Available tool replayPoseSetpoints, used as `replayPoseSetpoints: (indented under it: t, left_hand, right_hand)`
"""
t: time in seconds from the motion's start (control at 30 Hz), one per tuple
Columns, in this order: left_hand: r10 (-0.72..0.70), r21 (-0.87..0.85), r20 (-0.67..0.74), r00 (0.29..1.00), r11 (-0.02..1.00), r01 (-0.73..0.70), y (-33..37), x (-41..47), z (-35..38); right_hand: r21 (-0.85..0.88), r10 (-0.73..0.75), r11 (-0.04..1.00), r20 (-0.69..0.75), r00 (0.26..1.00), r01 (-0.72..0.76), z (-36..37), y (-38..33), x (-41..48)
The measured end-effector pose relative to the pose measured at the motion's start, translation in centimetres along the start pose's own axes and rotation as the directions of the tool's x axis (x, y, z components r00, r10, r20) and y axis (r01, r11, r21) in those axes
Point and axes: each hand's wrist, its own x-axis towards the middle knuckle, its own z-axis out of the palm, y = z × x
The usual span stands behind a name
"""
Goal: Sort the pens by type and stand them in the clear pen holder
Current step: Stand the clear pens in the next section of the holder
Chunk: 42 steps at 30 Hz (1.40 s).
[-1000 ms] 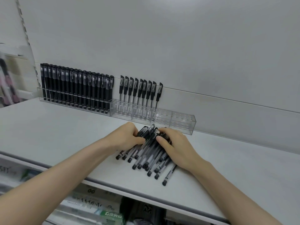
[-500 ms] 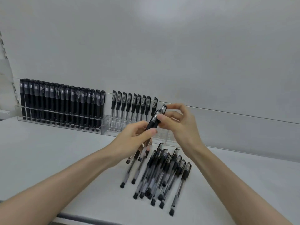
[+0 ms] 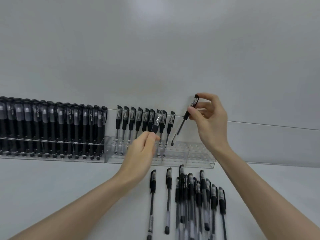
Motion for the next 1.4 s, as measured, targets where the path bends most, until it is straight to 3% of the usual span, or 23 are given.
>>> replayPoseSetpoints:
  t: [0.17,0.7,1.2,1.4]
  left_hand:
    - [0.082,0.027,-0.019,0.996,0.996,-0.081,-0.5,-0.1,-0.2]
    - [0.069,-0.065,-0.018,0.997,0.995,-0.07,-1.0,-0.6,0.3]
    - [0.026,-0.038,-0.008,1.0,0.999,-0.026,-1.1,-0.6,0.5]
    - [0.001,-0.04,-0.005,1.0,0.999,-0.001,-0.9,-0.6,0.6]
  right_hand:
    - [-0.035,-0.05,0.998,0.023,0.998,0.051,0.5,0.5,0.7]
    - [-0.016,-0.113,0.993,0.039,0.993,0.114,0.8,1.9,0.7]
    - [-0.168,-0.061,0.98,0.274,0.96,0.11,0.5,3.4,0.1]
    - [-0.25,-0.055,0.959,0.298,0.953,0.134,0.0,3.1,0.0]
